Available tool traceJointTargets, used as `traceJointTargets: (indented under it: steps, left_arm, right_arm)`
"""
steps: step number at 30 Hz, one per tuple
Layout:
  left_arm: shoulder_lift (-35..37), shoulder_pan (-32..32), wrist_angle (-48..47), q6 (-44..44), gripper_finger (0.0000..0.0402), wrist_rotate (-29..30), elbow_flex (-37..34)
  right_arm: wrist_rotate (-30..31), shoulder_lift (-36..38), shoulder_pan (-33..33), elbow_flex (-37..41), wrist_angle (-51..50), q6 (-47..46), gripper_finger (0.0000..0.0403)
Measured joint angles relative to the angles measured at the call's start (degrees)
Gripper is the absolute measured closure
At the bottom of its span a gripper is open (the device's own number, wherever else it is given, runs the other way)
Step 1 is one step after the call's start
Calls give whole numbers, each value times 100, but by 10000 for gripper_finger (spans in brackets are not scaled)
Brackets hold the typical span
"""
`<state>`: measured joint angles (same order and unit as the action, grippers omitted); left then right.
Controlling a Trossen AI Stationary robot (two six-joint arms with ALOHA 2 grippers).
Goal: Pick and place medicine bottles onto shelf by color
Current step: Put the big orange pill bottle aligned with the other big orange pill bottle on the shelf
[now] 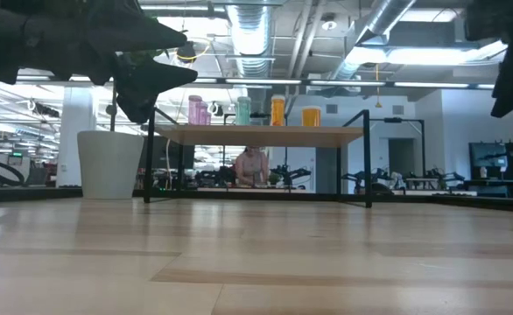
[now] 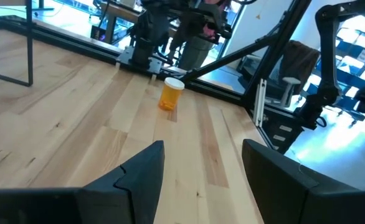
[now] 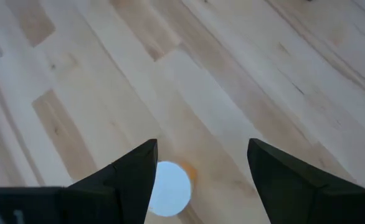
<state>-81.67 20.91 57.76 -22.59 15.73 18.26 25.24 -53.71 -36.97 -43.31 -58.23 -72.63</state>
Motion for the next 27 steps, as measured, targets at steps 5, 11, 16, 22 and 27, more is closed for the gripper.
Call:
traceJointTargets:
  steps: [5, 11, 16, 22, 27]
  left_arm:
    - [0, 0, 0, -2, 198, 2, 0]
    - [0, 0, -2, -4, 198, 4, 2]
    - [0, 0, 0, 28, 198, 10, 2]
    - [0, 0, 0, 28, 198, 10, 2]
    - [0, 0, -1, 42, 198, 10, 2]
  right_arm:
    - [-150, 0, 338, 0, -330, -667, 131]
    - [-700, -59, 633, 0, -1120, -970, 131]
    - [-719, -70, 644, 0, -995, -793, 131]
    - [-565, -107, 722, 0, -884, -268, 131]
    - [-538, -109, 828, 0, -700, -320, 128]
